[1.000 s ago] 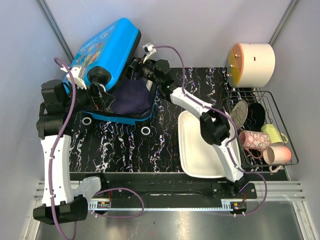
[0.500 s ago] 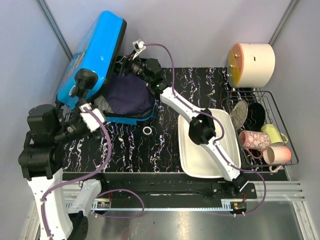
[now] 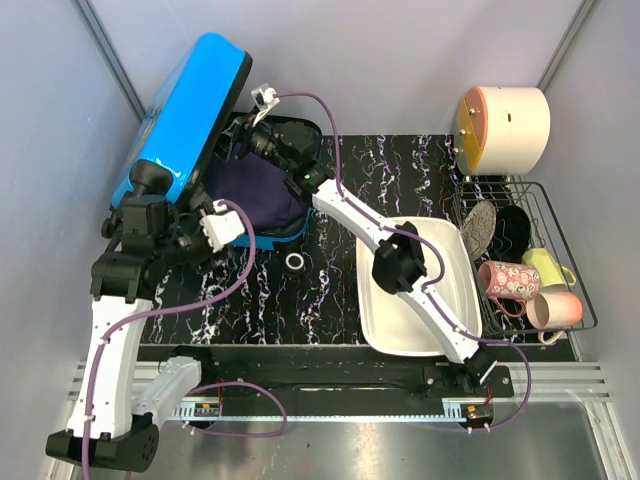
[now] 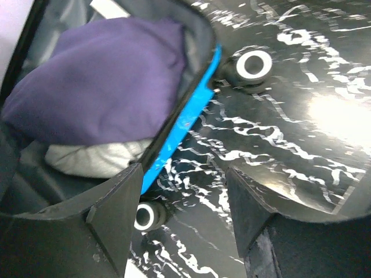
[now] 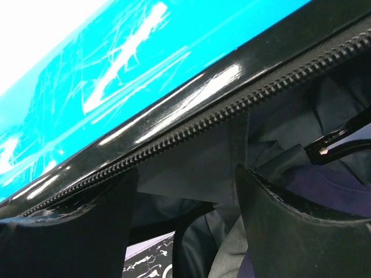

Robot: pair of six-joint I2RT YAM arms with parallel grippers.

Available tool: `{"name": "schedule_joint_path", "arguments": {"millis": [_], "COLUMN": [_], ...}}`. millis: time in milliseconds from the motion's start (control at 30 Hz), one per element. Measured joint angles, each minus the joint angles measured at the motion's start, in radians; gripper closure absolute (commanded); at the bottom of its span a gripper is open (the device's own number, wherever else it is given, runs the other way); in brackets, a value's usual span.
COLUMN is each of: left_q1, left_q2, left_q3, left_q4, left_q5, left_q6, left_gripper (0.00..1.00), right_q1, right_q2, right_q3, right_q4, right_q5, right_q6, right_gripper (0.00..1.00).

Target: Open, take out, and arrange the luggage

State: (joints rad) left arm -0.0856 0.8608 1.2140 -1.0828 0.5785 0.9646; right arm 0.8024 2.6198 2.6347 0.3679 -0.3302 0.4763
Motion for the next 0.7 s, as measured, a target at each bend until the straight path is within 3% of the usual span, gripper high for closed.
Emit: {"name": "schedule_joint_path", "arguments": {"millis": [300,700], "left_q1": [0.039,0.253], "left_q2": [0.042,0.2], "left_q3": [-0.063,0.068], "left_q4": [0.354,0.611], "left_q5": [-0.27,-0.46], "left_q6": [-0.156,-0.251], "left_gripper": [0.45,0.42], "right_q1": [-0.001,-0.049], "right_q2": [-0.008,-0.176], "right_q3": [-0.049,-0.454], "right_q4": [0.024,0.058], "right_q5": [-0.006,-0.123], "right_q6": [-0.021,-0.054], "right_gripper": [0.23,0.18]}}
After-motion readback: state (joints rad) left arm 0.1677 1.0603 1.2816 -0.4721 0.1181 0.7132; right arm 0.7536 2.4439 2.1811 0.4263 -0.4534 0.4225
